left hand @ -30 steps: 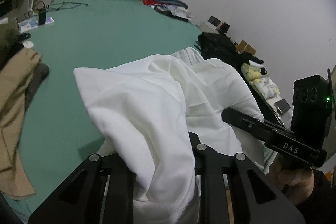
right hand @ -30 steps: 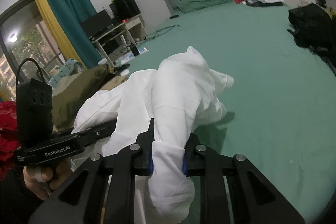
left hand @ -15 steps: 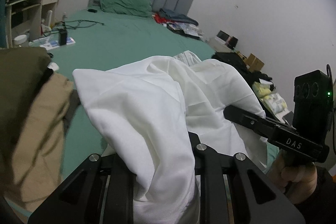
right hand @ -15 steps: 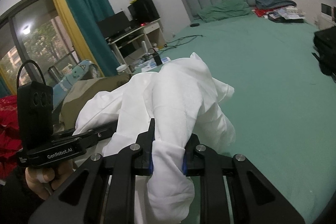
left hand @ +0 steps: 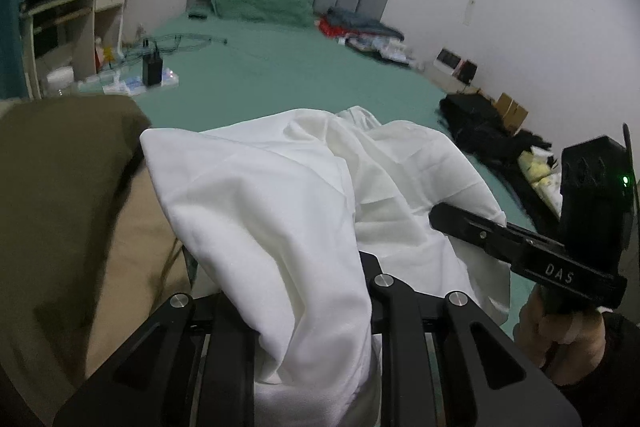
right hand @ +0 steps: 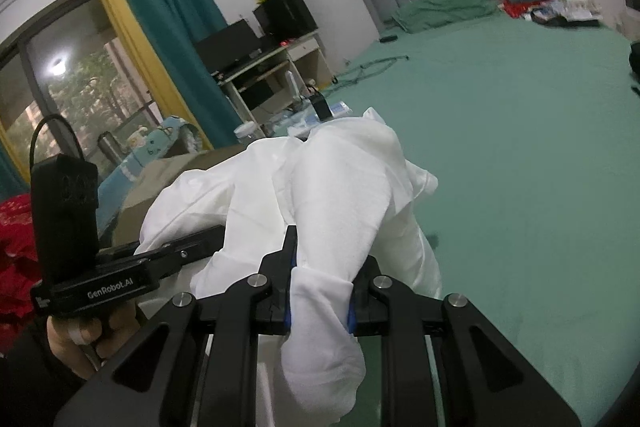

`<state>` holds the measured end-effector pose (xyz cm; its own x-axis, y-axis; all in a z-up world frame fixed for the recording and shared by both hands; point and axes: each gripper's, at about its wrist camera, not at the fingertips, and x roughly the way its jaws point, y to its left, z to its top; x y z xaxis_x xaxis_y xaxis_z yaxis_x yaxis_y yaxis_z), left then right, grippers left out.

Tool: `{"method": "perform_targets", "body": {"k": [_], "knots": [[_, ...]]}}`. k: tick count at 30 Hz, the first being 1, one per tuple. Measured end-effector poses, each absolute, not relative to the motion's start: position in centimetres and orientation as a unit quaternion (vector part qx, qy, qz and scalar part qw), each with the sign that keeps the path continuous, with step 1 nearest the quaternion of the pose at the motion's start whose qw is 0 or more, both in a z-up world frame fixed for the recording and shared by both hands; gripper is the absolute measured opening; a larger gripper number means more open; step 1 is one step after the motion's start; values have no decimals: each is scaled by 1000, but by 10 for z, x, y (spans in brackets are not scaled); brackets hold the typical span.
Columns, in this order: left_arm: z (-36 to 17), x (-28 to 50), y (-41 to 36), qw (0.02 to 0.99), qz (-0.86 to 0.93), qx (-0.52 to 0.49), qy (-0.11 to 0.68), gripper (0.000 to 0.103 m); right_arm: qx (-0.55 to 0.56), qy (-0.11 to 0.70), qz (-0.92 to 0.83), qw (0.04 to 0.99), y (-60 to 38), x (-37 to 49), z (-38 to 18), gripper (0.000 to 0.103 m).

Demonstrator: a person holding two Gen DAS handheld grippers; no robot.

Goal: Fold large clothes

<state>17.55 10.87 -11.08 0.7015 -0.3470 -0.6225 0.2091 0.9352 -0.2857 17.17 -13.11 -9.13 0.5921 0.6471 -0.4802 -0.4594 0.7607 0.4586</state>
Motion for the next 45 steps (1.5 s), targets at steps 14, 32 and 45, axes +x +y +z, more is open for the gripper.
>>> {"method": "perform_targets", "body": {"k": [14,32,45], "knots": [[-219,221,146,834,-110,-187,507,53,155,434,244,854,-145,201,-183,28],[-208,210,165,852,-57,-181,489,55,124,467,202,852,-178,190,-162,52],[-211,210,149,857,-2,-83,509,55,46,487,168,856,-175,175,-172,64]]}}
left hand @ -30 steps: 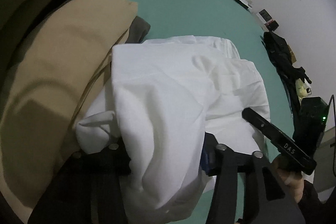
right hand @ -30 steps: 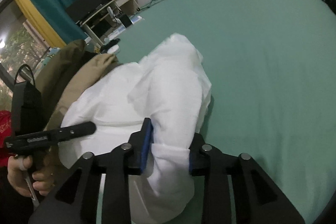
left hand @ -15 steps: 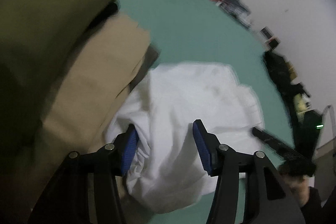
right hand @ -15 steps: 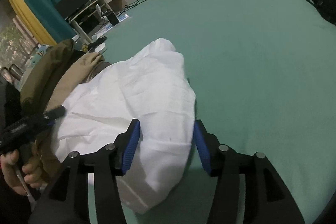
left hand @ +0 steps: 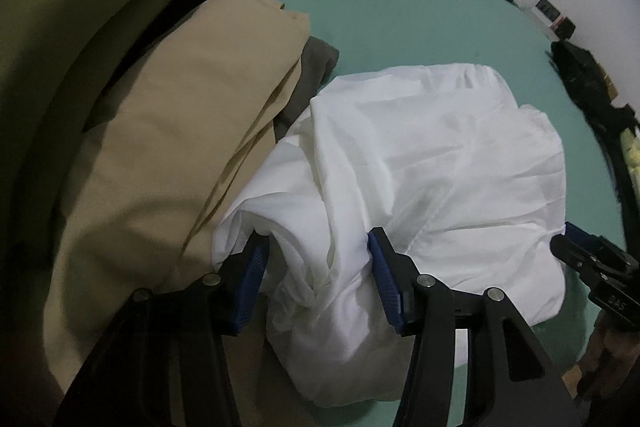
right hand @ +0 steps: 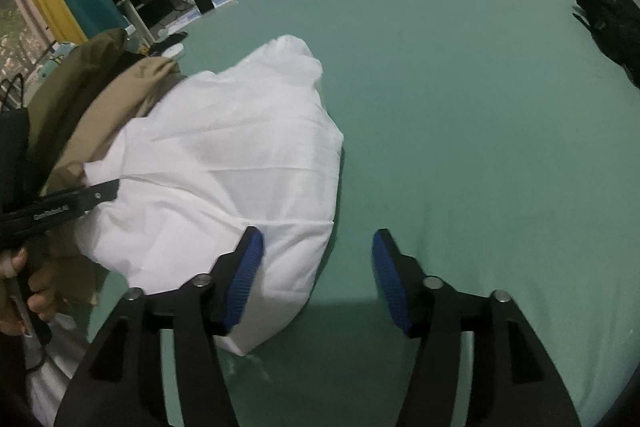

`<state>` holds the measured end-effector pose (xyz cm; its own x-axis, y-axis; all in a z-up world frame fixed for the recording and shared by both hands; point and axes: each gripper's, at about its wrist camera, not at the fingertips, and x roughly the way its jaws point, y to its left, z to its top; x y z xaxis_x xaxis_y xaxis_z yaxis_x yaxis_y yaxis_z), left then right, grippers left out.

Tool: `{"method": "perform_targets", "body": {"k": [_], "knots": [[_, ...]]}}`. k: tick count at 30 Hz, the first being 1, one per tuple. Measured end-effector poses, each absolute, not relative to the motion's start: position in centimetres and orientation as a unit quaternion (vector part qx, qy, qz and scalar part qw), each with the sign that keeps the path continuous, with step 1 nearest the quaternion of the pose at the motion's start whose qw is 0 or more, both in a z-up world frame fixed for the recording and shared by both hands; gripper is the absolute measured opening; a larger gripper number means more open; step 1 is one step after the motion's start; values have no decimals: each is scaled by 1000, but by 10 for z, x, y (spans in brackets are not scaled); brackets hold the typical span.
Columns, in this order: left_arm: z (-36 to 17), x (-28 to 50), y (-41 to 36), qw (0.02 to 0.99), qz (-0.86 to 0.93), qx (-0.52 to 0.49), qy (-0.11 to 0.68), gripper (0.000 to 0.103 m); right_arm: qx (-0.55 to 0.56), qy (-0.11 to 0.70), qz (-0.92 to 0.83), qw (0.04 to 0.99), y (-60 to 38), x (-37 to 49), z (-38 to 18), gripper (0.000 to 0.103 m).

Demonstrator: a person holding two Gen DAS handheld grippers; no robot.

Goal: Fold large clothes

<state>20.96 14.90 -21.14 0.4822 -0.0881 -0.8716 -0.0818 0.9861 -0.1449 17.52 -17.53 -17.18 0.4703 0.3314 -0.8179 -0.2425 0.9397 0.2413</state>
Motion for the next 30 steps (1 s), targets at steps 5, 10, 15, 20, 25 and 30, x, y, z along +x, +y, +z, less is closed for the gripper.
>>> {"method": "perform_targets", "body": {"k": [5,10,15,20,25,30], "knots": [[-201,194,146,868,18,-79,490,55,50,486,162,857,-177,174,-176,69],[-188,174,157,881,17,-127,455,55,57,488,161,856,-179,173,-175,70],[-193,171,146,878,17,-114,464,55,60,493,158,853,-179,171,-173,70],[-206,183,136,858,32,-105,502,55,64,502,158,848,-182,166,-173,70],[-204,179,131,860,41,-106,498,55,60,508,160,845,-185,158,-174,70],[-202,166,129,863,50,-107,491,55,58,514,158,841,-192,148,-178,70]]}}
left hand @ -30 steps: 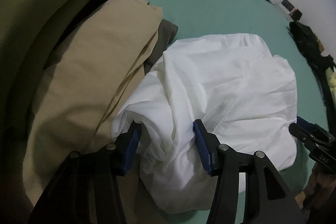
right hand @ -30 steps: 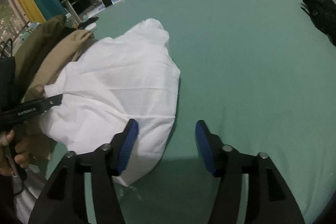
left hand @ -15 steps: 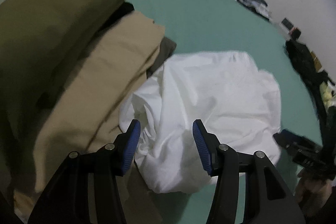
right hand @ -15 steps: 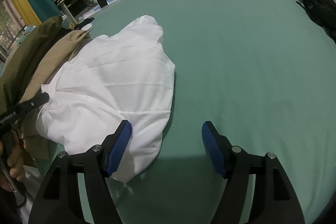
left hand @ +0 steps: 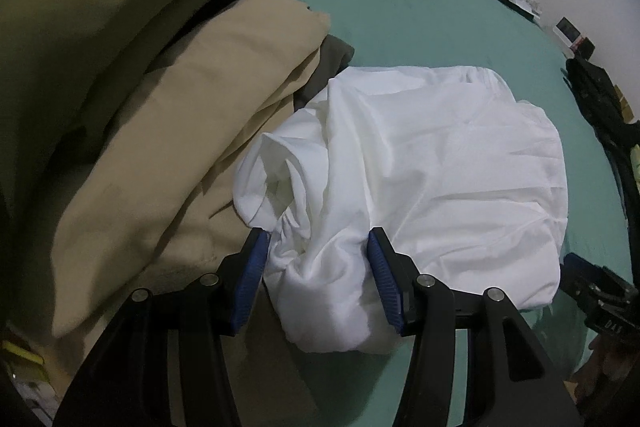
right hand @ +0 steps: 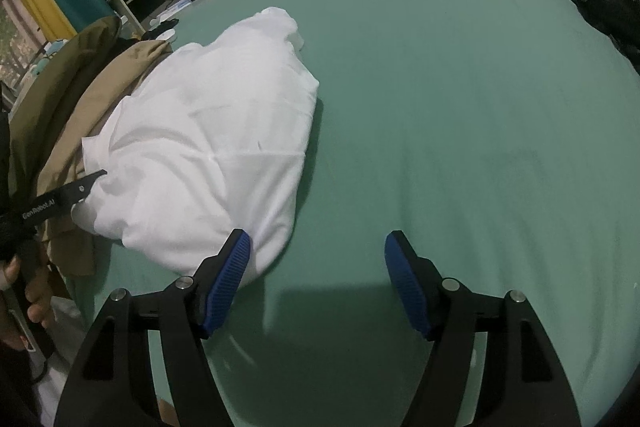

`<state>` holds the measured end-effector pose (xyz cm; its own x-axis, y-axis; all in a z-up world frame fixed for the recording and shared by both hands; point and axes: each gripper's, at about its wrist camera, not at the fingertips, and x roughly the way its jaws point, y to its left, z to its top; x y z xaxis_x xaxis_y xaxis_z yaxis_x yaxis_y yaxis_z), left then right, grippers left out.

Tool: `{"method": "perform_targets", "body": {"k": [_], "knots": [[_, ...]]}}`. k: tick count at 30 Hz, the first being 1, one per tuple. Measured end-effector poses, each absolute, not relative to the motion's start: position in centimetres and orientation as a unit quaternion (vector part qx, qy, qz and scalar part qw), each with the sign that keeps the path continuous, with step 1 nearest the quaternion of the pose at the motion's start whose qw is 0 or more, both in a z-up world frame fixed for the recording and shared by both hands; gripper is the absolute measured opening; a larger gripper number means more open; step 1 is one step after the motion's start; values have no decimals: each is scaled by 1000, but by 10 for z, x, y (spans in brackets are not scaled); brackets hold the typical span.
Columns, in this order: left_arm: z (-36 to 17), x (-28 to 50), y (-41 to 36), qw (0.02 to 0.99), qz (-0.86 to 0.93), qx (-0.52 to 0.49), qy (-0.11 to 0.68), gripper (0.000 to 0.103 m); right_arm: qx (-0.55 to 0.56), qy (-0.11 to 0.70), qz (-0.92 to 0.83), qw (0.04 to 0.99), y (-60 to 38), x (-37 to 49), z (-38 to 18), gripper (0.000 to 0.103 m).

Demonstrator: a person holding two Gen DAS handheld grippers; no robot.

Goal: Fold large clothes

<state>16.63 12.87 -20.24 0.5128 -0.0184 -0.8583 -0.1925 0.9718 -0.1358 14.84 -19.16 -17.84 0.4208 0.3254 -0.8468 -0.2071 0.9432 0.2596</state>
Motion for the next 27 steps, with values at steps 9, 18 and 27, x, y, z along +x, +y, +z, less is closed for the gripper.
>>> {"method": "perform_targets", "body": {"k": [9,18,27], "knots": [[-180,149,123,873,86,-125,464,55,57,515,158,840,-208,132,-175,70],[-147,120,88,894,108,-112,421,55,71,518,147,839,-241,111,-170,70],[-131,102,68,897,112,-118,412,55,92,512,127,845,-281,95,-162,70]]}}
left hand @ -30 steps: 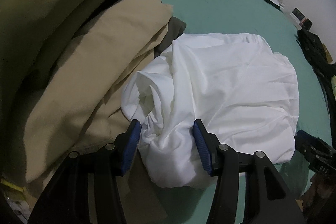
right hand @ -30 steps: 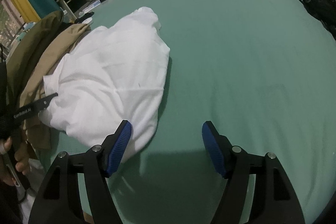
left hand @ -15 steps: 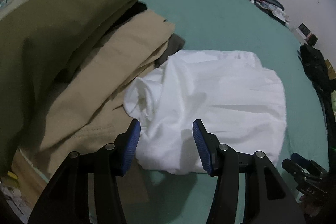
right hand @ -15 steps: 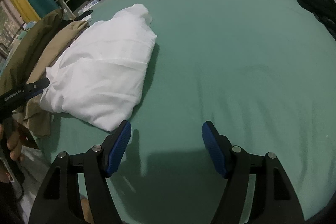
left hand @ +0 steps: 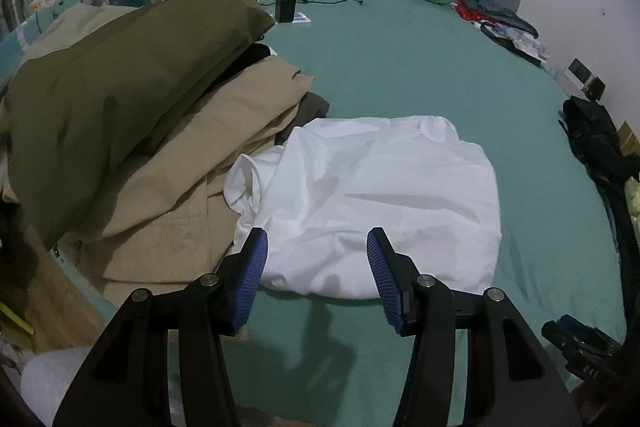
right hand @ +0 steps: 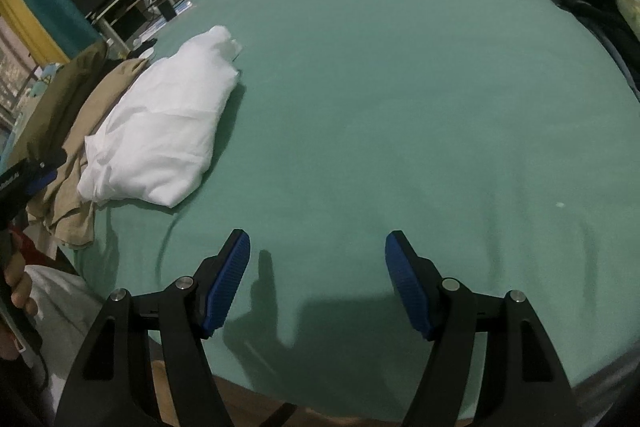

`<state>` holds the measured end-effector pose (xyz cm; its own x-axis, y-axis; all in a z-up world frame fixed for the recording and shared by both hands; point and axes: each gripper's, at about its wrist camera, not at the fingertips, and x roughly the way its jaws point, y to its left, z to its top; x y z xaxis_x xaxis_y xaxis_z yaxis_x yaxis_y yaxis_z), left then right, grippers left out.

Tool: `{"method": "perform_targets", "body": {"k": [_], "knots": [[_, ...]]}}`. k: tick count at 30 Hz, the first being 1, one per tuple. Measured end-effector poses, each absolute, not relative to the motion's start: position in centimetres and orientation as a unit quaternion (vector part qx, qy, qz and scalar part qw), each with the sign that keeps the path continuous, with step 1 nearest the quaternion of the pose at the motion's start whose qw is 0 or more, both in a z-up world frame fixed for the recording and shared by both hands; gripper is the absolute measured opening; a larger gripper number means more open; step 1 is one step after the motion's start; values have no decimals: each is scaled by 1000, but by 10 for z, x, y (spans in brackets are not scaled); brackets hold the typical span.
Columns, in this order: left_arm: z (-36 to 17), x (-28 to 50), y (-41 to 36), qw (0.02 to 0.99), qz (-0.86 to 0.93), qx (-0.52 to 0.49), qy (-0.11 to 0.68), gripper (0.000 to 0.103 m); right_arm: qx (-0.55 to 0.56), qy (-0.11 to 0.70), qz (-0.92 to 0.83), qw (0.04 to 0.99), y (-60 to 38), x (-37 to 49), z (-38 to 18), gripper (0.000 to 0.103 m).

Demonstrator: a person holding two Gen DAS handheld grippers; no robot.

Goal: Fold large clothes

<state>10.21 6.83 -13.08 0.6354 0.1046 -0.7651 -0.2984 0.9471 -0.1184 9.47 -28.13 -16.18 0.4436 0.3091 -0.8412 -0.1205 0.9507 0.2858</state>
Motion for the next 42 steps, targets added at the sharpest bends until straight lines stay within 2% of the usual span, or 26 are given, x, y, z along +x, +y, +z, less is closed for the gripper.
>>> {"method": "perform_targets", "body": {"k": [28,42], "knots": [[-96,68,-31,914,22,-103,393,55,125,473,70,869,-378,51,-136,70],[-54,51,-57,929,1,-85,360,55,125,420,61,897,-405,34,-76,70]]}}
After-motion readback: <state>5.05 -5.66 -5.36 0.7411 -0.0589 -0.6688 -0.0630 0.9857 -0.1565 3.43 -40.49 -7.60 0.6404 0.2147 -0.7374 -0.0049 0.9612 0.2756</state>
